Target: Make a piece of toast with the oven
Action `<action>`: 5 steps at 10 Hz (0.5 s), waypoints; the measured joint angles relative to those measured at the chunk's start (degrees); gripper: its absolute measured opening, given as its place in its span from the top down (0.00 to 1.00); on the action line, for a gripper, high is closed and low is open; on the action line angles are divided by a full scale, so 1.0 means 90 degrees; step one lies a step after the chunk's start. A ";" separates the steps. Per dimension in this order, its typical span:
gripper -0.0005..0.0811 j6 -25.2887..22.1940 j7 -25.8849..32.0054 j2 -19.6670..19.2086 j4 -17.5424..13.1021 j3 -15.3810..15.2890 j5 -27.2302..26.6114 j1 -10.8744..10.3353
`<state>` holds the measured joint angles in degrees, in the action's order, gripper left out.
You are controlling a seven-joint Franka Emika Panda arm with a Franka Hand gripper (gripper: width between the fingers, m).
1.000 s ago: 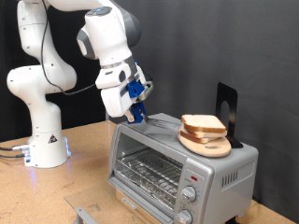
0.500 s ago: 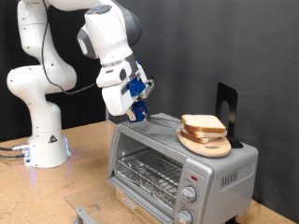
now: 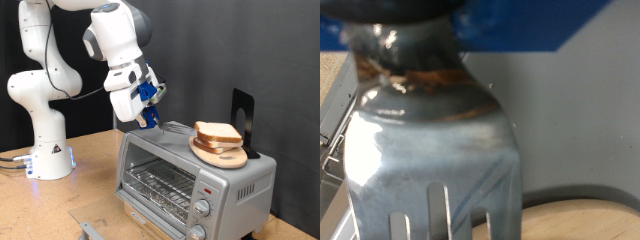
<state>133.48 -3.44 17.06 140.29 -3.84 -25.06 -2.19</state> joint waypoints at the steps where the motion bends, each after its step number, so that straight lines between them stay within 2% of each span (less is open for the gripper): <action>1: 0.52 -0.0001 0.0000 -0.0001 -0.0020 0.0000 -0.0004 0.0000; 5: 0.52 -0.0025 -0.0055 -0.0139 -0.0146 -0.0021 -0.0004 0.0000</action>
<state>133.26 -3.94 15.81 138.98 -4.03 -25.10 -2.19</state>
